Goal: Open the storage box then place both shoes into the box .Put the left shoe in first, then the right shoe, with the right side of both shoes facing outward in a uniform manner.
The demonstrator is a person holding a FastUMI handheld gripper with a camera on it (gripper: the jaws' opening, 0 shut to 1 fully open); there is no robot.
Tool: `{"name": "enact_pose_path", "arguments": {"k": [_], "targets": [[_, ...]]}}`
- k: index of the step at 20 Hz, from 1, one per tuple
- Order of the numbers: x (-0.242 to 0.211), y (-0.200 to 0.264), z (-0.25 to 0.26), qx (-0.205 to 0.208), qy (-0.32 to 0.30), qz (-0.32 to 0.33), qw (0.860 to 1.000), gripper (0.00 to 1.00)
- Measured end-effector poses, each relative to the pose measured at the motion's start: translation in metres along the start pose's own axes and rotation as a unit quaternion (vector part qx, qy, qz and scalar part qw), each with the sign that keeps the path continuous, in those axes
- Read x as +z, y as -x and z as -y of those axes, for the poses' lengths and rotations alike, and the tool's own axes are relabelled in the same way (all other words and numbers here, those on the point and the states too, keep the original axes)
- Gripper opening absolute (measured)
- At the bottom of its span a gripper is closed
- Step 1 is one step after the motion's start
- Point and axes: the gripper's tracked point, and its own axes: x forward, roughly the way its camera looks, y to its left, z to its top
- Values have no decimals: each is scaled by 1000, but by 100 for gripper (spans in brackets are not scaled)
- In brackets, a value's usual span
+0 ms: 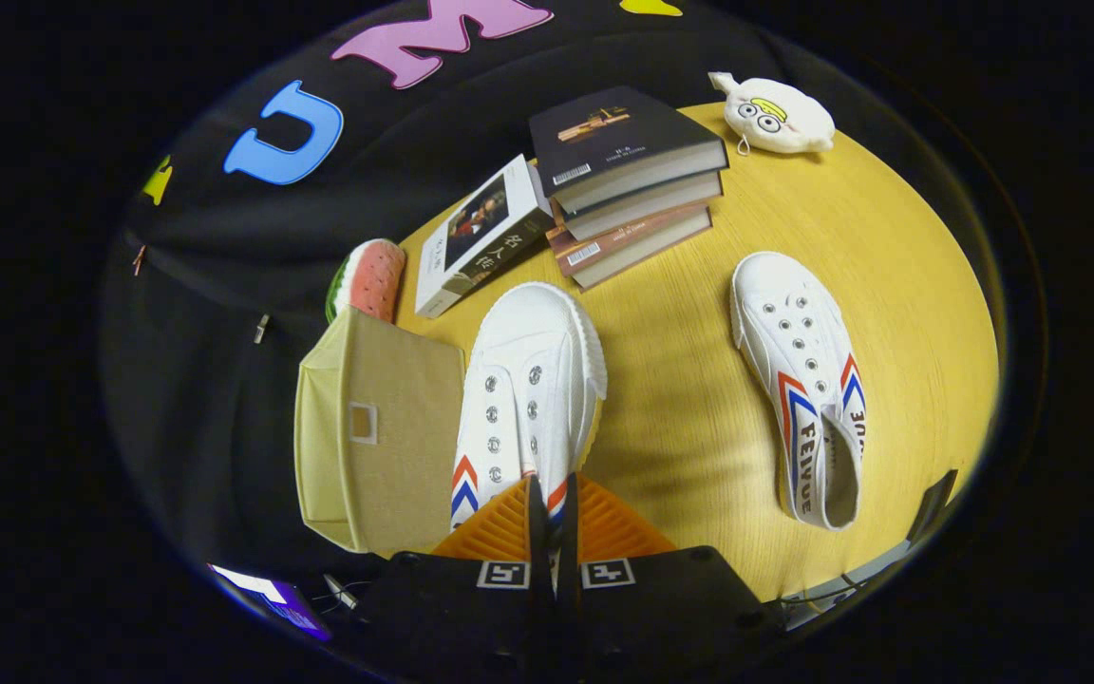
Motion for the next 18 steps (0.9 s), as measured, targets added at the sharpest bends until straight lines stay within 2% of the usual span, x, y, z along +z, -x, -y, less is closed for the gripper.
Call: {"name": "enact_pose_path", "arguments": {"k": [8, 13, 18], "targets": [[32, 42, -116, 73, 5, 29, 997, 5], [34, 30, -187, 98, 29, 33, 994, 5], [5, -7, -238, 115, 27, 6, 993, 5]]}}
